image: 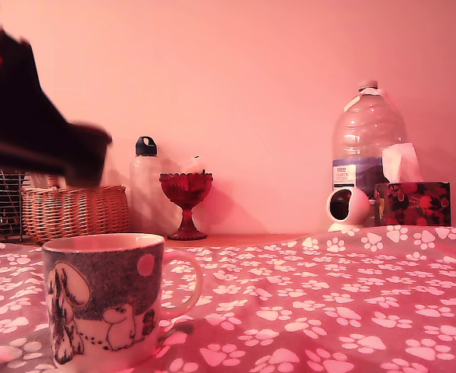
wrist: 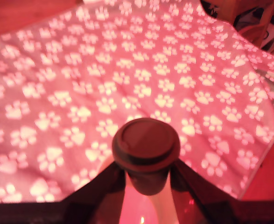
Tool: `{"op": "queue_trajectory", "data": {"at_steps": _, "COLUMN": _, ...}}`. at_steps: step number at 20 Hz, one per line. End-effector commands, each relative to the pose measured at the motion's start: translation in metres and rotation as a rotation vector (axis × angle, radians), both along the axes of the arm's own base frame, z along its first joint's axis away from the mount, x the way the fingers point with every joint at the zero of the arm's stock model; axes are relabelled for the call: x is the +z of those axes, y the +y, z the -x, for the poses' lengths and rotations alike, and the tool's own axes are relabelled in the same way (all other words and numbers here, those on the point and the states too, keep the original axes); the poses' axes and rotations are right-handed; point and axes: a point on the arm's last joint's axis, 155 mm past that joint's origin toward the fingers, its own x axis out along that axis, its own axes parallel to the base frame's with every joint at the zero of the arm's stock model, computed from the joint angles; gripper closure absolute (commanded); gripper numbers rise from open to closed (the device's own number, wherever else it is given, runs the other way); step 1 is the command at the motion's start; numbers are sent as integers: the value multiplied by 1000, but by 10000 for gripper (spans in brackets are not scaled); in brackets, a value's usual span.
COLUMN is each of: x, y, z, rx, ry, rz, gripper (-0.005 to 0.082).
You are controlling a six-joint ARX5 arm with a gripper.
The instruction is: Pick the coffee capsule and then drop it inside the coffee cup in front of you
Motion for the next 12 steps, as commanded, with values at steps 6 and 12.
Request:
{"op": "queue_trajectory", "data": {"at_steps": 6, "x": -17, "y": -9, "z": -3, "rx": -22, "ry": 96, "rz": -112, "gripper": 609}}
{"op": "queue_trajectory", "data": {"at_steps": 12, "x": -33, "y": -8, "z": 0, "rx": -25, "ry": 197, "rz": -211, "gripper": 609}}
